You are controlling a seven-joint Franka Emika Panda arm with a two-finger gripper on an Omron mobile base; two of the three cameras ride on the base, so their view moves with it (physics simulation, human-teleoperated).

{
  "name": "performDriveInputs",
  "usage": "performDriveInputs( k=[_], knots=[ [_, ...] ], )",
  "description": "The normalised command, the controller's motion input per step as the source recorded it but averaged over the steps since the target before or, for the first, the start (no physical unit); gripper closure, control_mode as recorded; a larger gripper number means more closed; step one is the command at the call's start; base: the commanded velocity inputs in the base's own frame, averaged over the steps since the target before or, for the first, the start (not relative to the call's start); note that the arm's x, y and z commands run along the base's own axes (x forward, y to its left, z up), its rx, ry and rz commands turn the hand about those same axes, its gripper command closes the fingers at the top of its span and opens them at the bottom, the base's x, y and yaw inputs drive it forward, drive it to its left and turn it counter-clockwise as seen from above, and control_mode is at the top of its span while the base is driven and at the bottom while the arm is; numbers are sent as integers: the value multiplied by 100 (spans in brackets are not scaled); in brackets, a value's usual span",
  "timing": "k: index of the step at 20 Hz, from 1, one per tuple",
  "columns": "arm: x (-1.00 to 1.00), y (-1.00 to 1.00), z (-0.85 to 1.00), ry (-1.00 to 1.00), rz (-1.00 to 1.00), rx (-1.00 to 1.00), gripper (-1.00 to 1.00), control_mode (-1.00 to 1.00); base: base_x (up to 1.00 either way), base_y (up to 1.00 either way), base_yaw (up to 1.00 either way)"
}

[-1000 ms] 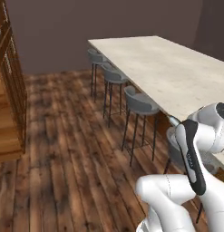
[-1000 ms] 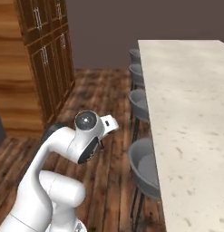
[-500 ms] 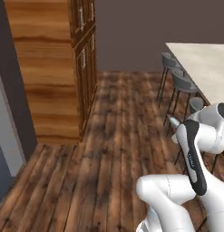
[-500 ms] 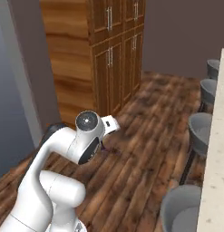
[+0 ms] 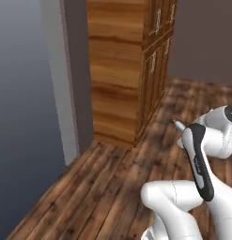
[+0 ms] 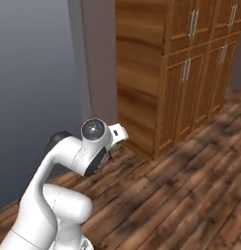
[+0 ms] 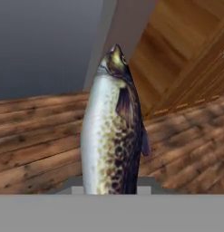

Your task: Place the fish on the rack of the oven, and slide the rack back inside. Close the oven door.

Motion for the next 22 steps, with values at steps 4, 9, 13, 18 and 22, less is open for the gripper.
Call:
performDriveInputs(
  k=[4, 9, 13, 18, 22],
  knots=[
    [0, 0, 0, 0, 0, 0, 100, 100, 50, 17, 60],
    [0, 0, 0, 0, 0, 0, 100, 100, 46, 14, 62],
    [0, 0, 0, 0, 0, 0, 100, 100, 27, 6, 63],
    [0, 0, 0, 0, 0, 0, 100, 100, 1, -1, 61],
    [0, 0, 0, 0, 0, 0, 100, 100, 0, -9, 60]
  ],
)
